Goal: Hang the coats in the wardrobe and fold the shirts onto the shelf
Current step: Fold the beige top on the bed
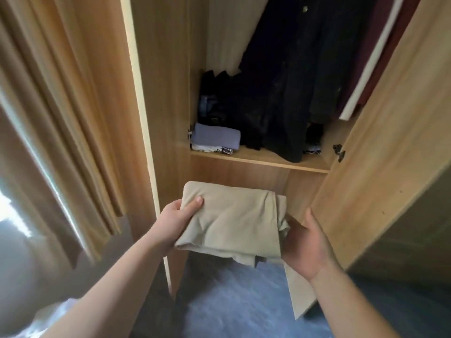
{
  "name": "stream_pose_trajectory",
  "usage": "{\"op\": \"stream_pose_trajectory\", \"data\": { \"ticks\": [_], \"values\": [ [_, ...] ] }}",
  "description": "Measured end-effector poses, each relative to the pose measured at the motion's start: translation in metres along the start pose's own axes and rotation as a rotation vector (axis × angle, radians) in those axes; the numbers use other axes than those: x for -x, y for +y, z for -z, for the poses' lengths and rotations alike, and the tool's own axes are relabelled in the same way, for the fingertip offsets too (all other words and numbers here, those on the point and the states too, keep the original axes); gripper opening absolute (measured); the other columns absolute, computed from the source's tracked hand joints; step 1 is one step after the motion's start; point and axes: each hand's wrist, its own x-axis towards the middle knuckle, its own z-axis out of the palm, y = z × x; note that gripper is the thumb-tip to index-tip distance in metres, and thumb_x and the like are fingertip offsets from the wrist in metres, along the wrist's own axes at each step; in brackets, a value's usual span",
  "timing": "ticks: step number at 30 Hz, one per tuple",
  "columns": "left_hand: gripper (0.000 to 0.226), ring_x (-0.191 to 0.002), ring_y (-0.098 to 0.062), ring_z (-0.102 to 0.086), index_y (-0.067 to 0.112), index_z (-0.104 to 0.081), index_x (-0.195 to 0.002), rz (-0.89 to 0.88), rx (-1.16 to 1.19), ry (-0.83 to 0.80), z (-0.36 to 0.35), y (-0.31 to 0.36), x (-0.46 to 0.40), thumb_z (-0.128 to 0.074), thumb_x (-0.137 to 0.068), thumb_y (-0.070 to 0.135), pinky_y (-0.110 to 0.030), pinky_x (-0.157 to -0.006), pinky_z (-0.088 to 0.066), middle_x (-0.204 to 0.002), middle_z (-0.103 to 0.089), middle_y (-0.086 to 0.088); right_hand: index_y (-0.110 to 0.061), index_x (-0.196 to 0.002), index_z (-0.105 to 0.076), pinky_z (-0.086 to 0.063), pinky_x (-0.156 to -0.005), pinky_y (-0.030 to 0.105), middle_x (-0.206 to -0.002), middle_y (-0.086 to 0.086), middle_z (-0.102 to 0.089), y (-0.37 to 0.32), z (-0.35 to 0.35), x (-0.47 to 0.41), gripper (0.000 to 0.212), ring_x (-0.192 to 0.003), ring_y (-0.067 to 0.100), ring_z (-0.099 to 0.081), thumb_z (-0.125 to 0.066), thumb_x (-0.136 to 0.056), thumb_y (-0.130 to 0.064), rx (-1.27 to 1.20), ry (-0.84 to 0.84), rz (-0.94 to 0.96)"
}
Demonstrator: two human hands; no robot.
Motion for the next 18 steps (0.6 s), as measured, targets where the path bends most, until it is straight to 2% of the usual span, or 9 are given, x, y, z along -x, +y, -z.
{"op": "stream_pose_trajectory", "data": {
  "ticks": [1, 3, 5, 8, 10, 13, 16, 18],
  "values": [
    [0.043, -0.088, -0.025, -0.073, 0.006, -0.068, -0.101, -0.008, -0.002, 0.038, 0.001, 0.001, -0.007, -0.065, -0.089, 0.046, -0.033, -0.073, -0.059, -0.09, -0.077, -0.007, -0.014, -0.131, -0.064, -0.049, -0.097, 0.046, -0.137, 0.018, -0.058, 0.0, -0.001, -0.013, 0.064, -0.124, 0.035, -0.058, -0.049, -0.088, -0.059, -0.022, -0.043, -0.009],
    [0.04, -0.088, -0.025, -0.073, 0.006, -0.069, -0.1, -0.013, -0.006, 0.077, -0.001, 0.002, -0.025, -0.064, -0.09, 0.044, -0.032, -0.072, -0.058, -0.089, -0.077, -0.007, -0.017, -0.141, -0.053, -0.053, -0.095, 0.046, -0.141, 0.016, -0.055, -0.004, -0.003, -0.04, 0.062, -0.128, 0.032, -0.055, -0.053, -0.089, -0.05, 0.03, -0.071, -0.032],
    [0.041, -0.086, -0.022, -0.074, 0.006, -0.068, -0.103, -0.01, -0.011, 0.087, -0.007, 0.003, -0.047, -0.063, -0.09, 0.044, -0.032, -0.073, -0.058, -0.091, -0.077, -0.006, -0.022, -0.141, -0.05, -0.057, -0.085, 0.044, -0.134, 0.012, -0.061, -0.012, 0.003, -0.073, 0.056, -0.121, 0.03, -0.06, -0.06, -0.086, -0.029, 0.203, -0.029, 0.009],
    [0.043, -0.086, -0.019, -0.074, 0.007, -0.068, -0.104, -0.003, -0.045, 0.098, -0.022, 0.007, -0.09, -0.062, -0.09, 0.047, -0.034, -0.079, -0.058, -0.091, -0.077, -0.004, -0.024, -0.135, -0.051, -0.057, -0.078, 0.042, -0.122, 0.007, -0.069, -0.035, 0.018, -0.12, 0.068, -0.111, 0.028, -0.066, -0.073, -0.073, -0.009, 0.45, 0.085, 0.126],
    [0.047, -0.09, -0.023, -0.073, 0.005, -0.067, -0.106, 0.038, -0.021, 0.062, -0.032, 0.01, -0.125, -0.061, -0.09, 0.049, -0.037, -0.082, -0.057, -0.095, -0.077, -0.008, -0.024, -0.133, -0.052, -0.057, -0.081, 0.044, -0.121, 0.005, -0.069, -0.056, 0.03, -0.155, 0.064, -0.11, 0.028, -0.066, -0.074, -0.078, 0.0, 0.493, 0.116, 0.164],
    [0.062, -0.107, -0.039, -0.067, -0.004, -0.059, -0.118, 0.154, 0.097, -0.057, -0.037, 0.015, -0.183, -0.074, -0.084, 0.046, -0.054, -0.098, -0.049, -0.112, -0.07, -0.023, -0.025, -0.128, -0.056, -0.055, -0.09, 0.046, -0.118, 0.0, -0.071, -0.092, 0.047, -0.207, 0.054, -0.108, 0.024, -0.067, -0.07, -0.084, 0.003, 0.531, 0.162, 0.172],
    [0.06, -0.115, -0.047, -0.059, -0.01, -0.052, -0.125, 0.179, 0.137, -0.182, -0.043, 0.019, -0.24, -0.079, -0.079, 0.017, -0.06, -0.103, -0.043, -0.123, -0.062, -0.03, -0.021, -0.131, -0.055, -0.049, -0.102, 0.048, -0.119, 0.002, -0.07, -0.128, 0.065, -0.264, 0.055, -0.111, 0.021, -0.066, -0.069, -0.084, 0.005, 0.571, 0.192, 0.193],
    [0.055, -0.116, -0.047, -0.059, -0.007, -0.053, -0.126, 0.139, 0.15, -0.148, -0.046, 0.016, -0.276, -0.077, -0.078, 0.006, -0.061, -0.104, -0.041, -0.124, -0.062, -0.029, -0.02, -0.136, -0.052, -0.046, -0.105, 0.051, -0.123, 0.002, -0.068, -0.149, 0.068, -0.303, 0.059, -0.114, 0.022, -0.064, -0.07, -0.084, 0.004, 0.578, 0.202, 0.187]
  ]
}}
